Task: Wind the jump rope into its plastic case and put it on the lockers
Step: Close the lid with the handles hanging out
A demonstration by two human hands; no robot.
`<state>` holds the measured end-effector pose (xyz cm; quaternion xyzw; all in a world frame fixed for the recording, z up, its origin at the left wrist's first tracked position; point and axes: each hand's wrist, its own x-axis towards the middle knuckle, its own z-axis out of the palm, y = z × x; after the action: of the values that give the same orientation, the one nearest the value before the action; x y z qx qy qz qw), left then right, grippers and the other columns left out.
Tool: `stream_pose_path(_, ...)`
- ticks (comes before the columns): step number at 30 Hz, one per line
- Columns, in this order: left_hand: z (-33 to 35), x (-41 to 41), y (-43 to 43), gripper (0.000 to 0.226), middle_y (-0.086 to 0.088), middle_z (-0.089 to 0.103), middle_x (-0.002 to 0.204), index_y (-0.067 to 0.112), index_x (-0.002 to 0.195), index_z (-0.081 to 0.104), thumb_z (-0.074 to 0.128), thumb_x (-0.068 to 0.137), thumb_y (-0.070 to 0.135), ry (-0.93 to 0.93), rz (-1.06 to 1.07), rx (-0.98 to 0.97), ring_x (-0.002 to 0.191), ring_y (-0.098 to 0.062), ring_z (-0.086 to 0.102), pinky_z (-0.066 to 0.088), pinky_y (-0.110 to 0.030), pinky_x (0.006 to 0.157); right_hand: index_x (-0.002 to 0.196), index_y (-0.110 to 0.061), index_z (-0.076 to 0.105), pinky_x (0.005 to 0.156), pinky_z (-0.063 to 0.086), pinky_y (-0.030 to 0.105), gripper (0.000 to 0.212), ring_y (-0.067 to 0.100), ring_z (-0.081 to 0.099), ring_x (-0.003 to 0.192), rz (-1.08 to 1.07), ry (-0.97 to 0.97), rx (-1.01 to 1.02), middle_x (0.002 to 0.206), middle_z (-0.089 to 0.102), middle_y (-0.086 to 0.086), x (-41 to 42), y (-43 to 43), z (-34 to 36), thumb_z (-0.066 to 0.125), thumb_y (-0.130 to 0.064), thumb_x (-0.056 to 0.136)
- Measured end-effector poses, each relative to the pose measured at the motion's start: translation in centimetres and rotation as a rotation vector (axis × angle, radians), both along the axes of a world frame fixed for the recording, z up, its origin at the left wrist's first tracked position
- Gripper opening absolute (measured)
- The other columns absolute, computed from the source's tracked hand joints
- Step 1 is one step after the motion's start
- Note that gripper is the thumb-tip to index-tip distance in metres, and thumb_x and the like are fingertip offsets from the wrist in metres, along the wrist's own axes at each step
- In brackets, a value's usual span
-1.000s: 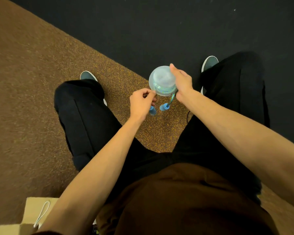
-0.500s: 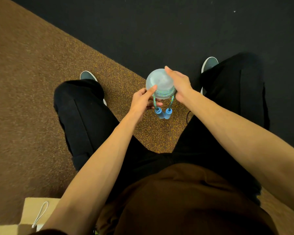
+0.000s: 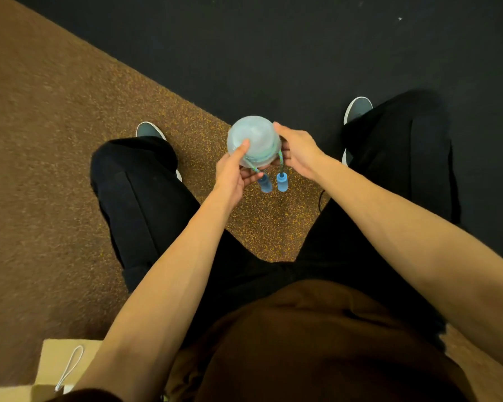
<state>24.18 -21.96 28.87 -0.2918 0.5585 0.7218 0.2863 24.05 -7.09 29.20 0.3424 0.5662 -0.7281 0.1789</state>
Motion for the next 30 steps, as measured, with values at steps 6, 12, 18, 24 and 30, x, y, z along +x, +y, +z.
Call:
stream_pose_path(6, -0.1, -0.7, -0.7, 0.055, -0.017, 0.069, 0.105, 0.005, 0.128, 0.05, 0.067, 0.085, 0.034, -0.005, 0.16, 0.033, 0.074, -0.027, 0.071, 0.056, -0.029, 0.054, 0.095, 0.011, 0.065, 0.056, 0.056, 0.03, 0.026, 0.028, 0.066, 0.056, 0.255, 0.12, 0.321, 0.072, 0.067, 0.02, 1.0, -0.6, -0.6, 0.057, -0.013, 0.095)
stream_pose_path(12, -0.1, -0.6, -0.6, 0.056, -0.019, 0.068, 0.112, 0.006, 0.129, 0.048, 0.069, 0.084, 0.033, -0.013, 0.157, 0.032, 0.077, -0.028, 0.072, 0.058, -0.031, 0.058, 0.088, -0.005, 0.068, 0.047, 0.053, 0.027, 0.005, 0.015, 0.059, 0.041, 0.297, 0.253, 0.625, 0.063, 0.068, 0.01, 1.2, -0.1, -0.6, 0.066, -0.01, 0.088)
stream_pose_path(18, -0.2, -0.3, -0.6, 0.052, -0.016, 0.067, 0.108, 0.007, 0.13, 0.046, 0.064, 0.088, 0.032, -0.022, 0.131, 0.061, 0.071, -0.025, 0.073, 0.058, -0.03, 0.057, 0.079, -0.009, 0.07, 0.052, 0.045, 0.02, 0.006, -0.004, 0.053, 0.039, 0.386, 0.299, 0.759, 0.06, 0.066, 0.004, 1.1, 0.1, -0.8, 0.068, -0.01, 0.085)
stream_pose_path(24, -0.2, -0.4, -0.6, 0.053, -0.02, 0.061, 0.124, 0.006, 0.134, 0.044, 0.062, 0.09, 0.03, -0.023, 0.155, 0.105, 0.082, -0.028, 0.071, 0.06, -0.033, 0.063, 0.085, 0.005, 0.07, 0.046, 0.043, 0.019, 0.009, 0.009, 0.049, 0.041, 0.218, 0.232, 0.458, 0.06, 0.061, 0.008, 0.7, 0.3, -0.5, 0.062, 0.0, 0.087)
stream_pose_path(30, -0.2, -0.3, -0.4, 0.053, -0.019, 0.056, 0.132, 0.007, 0.136, 0.042, 0.06, 0.091, 0.03, 0.024, 0.176, 0.139, 0.099, -0.032, 0.066, 0.061, -0.035, 0.065, 0.082, 0.002, 0.062, 0.045, 0.026, 0.024, 0.011, 0.009, 0.036, 0.041, 0.014, 0.03, -0.017, 0.06, 0.048, 0.007, 0.4, -0.1, 0.0, 0.056, 0.003, 0.091)
